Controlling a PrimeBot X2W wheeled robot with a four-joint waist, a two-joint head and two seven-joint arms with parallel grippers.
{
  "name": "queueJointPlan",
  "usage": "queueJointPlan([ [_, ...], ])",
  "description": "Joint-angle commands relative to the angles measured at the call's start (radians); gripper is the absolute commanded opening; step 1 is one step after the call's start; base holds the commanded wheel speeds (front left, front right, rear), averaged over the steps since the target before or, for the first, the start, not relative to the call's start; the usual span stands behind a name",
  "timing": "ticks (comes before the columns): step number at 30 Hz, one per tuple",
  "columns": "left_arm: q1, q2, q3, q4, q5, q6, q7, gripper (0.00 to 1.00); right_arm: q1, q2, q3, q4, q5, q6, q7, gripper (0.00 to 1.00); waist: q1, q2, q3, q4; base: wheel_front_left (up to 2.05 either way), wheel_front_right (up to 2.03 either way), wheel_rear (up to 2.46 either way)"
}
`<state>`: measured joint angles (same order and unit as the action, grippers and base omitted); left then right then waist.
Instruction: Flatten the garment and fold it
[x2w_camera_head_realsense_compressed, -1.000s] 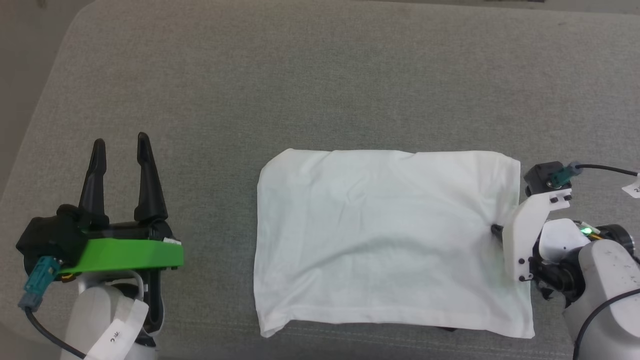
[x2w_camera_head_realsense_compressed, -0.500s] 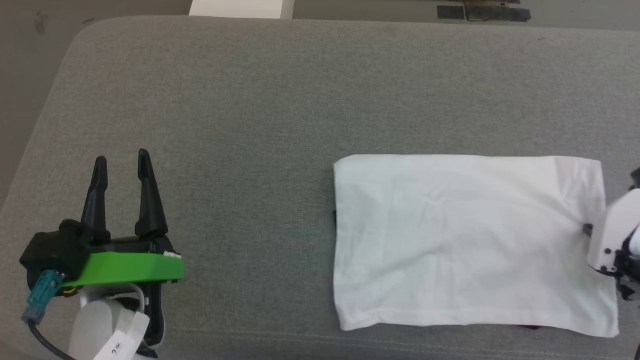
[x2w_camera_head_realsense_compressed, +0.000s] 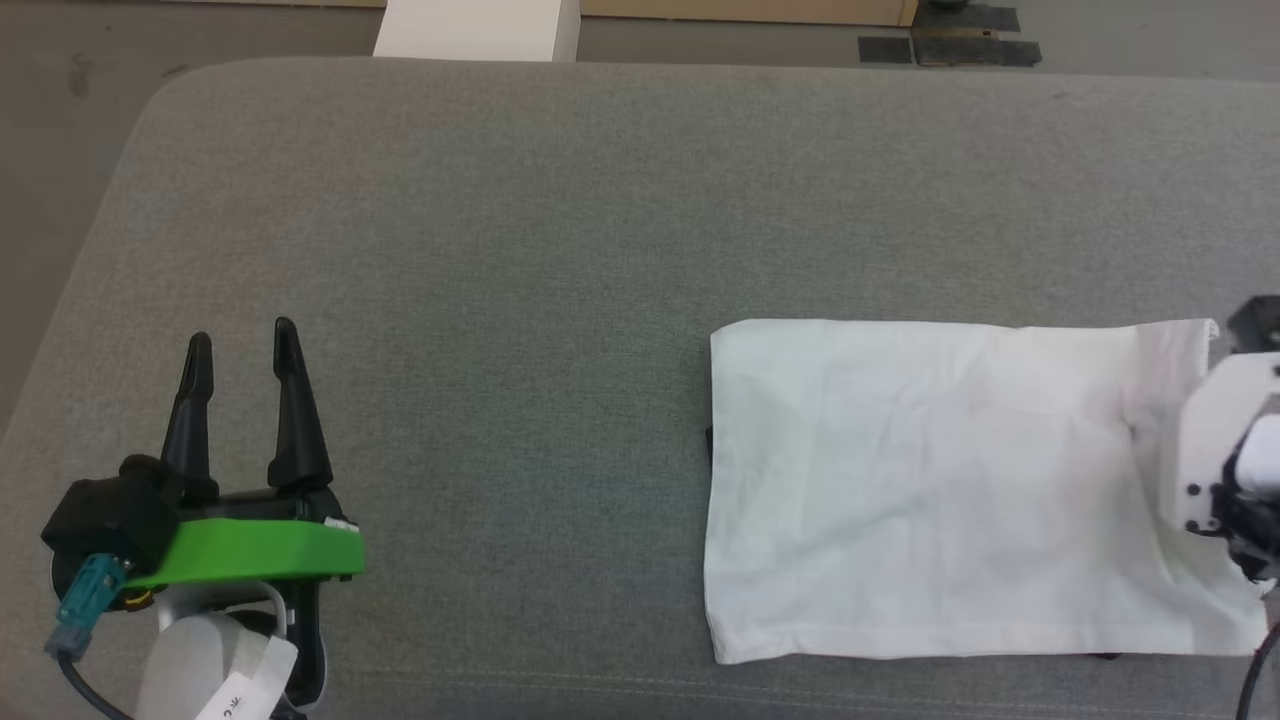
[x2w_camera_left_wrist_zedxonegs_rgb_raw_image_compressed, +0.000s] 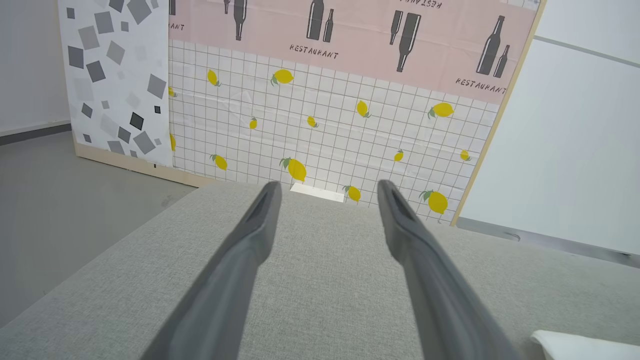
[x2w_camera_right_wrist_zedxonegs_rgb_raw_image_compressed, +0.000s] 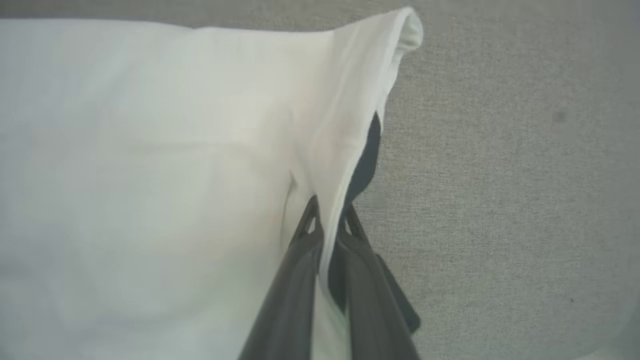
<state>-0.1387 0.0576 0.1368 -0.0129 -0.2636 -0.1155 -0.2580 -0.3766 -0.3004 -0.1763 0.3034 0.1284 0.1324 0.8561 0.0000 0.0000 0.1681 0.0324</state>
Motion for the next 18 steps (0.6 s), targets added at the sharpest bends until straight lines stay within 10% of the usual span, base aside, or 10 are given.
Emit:
queueJointPlan([
  [1, 0.012, -0.004, 0.004, 0.001, 0.011, -0.008, -0.004, 1.00, 0.015, -0.007, 0.038, -0.043, 0.022, -0.002, 0.017, 0.00, 0.0000, 0.0000, -0.007, -0.002, 0.00, 0.00, 0.00],
  [10, 0.015, -0.006, 0.001, 0.003, 0.016, -0.011, -0.004, 1.00, 0.052, -0.012, 0.265, -0.301, 0.173, -0.002, 0.149, 0.00, 0.0000, 0.0000, -0.018, -0.001, 0.00, 0.00, 0.00],
  [18, 0.001, -0.006, -0.018, 0.009, 0.012, -0.012, -0.004, 1.00, 0.003, 0.071, 0.408, -0.254, 0.195, -0.002, 0.088, 0.00, 0.0000, 0.0000, 0.000, 0.027, 0.00, 0.00, 0.00],
])
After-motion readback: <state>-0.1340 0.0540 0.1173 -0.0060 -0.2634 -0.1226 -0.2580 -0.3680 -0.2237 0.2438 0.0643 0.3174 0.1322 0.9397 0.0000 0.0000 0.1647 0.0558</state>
